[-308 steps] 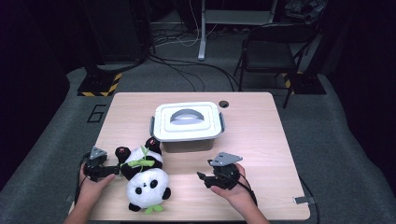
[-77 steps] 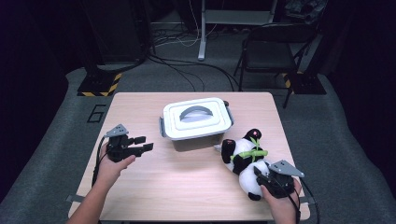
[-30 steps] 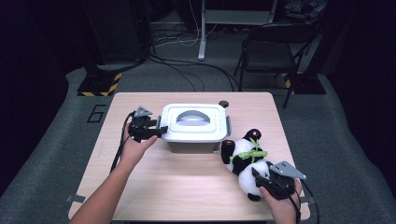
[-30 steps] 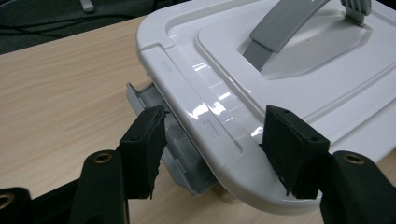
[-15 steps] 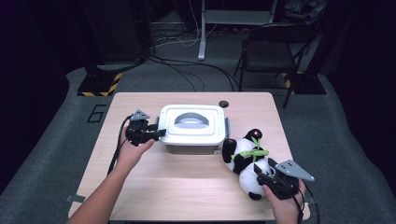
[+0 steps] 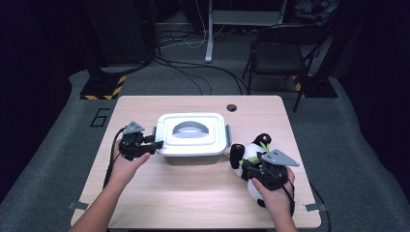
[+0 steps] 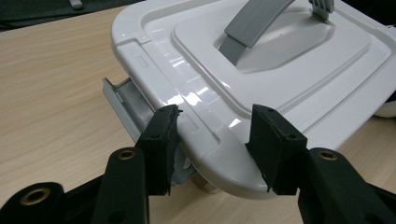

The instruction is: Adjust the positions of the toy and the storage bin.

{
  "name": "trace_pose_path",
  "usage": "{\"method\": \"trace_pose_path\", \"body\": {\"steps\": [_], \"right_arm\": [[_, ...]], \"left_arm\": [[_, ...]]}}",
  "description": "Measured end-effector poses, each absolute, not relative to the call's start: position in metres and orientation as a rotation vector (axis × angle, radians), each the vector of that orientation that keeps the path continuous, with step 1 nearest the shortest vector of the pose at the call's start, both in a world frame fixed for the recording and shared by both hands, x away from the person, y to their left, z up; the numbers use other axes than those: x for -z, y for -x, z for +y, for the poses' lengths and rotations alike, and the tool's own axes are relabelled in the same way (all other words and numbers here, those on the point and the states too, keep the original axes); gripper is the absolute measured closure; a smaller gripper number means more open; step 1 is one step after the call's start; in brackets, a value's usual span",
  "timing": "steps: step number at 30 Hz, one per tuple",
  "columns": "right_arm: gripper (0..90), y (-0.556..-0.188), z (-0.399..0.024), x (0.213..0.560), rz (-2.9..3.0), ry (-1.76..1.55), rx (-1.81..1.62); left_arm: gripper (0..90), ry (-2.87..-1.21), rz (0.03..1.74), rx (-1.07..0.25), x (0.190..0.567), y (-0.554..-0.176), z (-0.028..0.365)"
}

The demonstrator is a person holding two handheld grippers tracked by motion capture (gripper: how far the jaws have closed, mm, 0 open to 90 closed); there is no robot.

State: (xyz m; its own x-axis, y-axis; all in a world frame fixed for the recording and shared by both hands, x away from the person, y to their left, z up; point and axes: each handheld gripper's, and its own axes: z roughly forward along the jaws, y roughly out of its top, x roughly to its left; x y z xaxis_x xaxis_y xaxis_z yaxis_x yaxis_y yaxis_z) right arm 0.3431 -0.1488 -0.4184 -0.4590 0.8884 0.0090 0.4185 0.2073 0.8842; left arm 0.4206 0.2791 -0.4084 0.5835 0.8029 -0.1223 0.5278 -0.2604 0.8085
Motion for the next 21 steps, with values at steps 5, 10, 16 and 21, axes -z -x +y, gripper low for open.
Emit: {"method": "trace_pose_path", "body": {"steps": [5, 10, 16, 21], "right_arm": [[43.0, -0.368, -0.120, 0.412, 2.018, -1.171, -1.230], [43.0, -0.389, -0.094, 0.409, 2.062, -1.147, -1.254], [42.6, -0.406, -0.070, 0.410, 2.122, -1.118, -1.286], [41.3, -0.415, -0.058, 0.415, 2.176, -1.144, -1.267]], "left_arm": [[51.9, -1.919, 1.086, -0.397, 0.409, -0.412, 0.287], [51.9, -1.904, 1.104, -0.410, 0.410, -0.403, 0.297], [51.2, -1.898, 1.108, -0.414, 0.411, -0.398, 0.304], [46.5, -1.885, 1.090, -0.381, 0.415, -0.402, 0.305]]}}
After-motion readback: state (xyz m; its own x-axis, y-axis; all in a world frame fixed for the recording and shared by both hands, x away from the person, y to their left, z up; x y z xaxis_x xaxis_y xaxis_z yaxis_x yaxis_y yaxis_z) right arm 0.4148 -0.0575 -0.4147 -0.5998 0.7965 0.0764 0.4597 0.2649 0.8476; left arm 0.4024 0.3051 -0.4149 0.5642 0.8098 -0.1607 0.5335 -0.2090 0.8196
